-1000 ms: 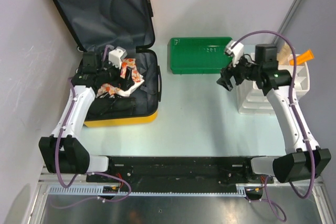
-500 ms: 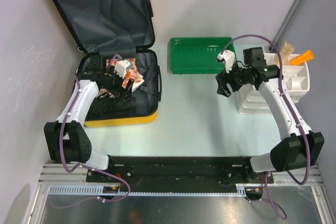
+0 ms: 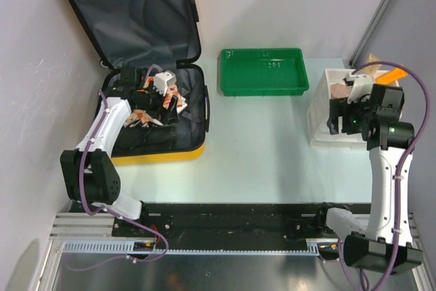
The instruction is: Open, take out, and arrange the luggage
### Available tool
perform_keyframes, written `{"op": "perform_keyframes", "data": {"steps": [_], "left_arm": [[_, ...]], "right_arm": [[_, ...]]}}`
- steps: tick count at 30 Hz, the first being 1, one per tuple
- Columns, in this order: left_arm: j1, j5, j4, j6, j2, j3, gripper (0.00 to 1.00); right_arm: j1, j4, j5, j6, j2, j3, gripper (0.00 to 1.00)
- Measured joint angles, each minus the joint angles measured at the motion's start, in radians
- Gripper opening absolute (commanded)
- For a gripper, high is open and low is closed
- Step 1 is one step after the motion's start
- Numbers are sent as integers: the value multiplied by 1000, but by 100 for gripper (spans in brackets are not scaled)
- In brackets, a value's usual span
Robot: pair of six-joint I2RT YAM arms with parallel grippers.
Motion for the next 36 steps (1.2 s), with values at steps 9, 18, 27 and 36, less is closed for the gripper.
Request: {"op": "perform_keyframes", "data": {"steps": [9,18,27,36], "left_arm": [[-15,31,-2,-31,-6,7,96],[-21,38,-4,-42,-46,-17,96],[-23,38,-4,-52,-46,-27,96],[-23,38,-5,-61,-46,-27,96]], "right_arm": [[-294,92,27,-23,67,-21,56],[-322,251,-2,-87,156,-21,41],[-331,348,-59,-104,256,-21,40],[-341,381,-105,-96,294,-21,45]]}}
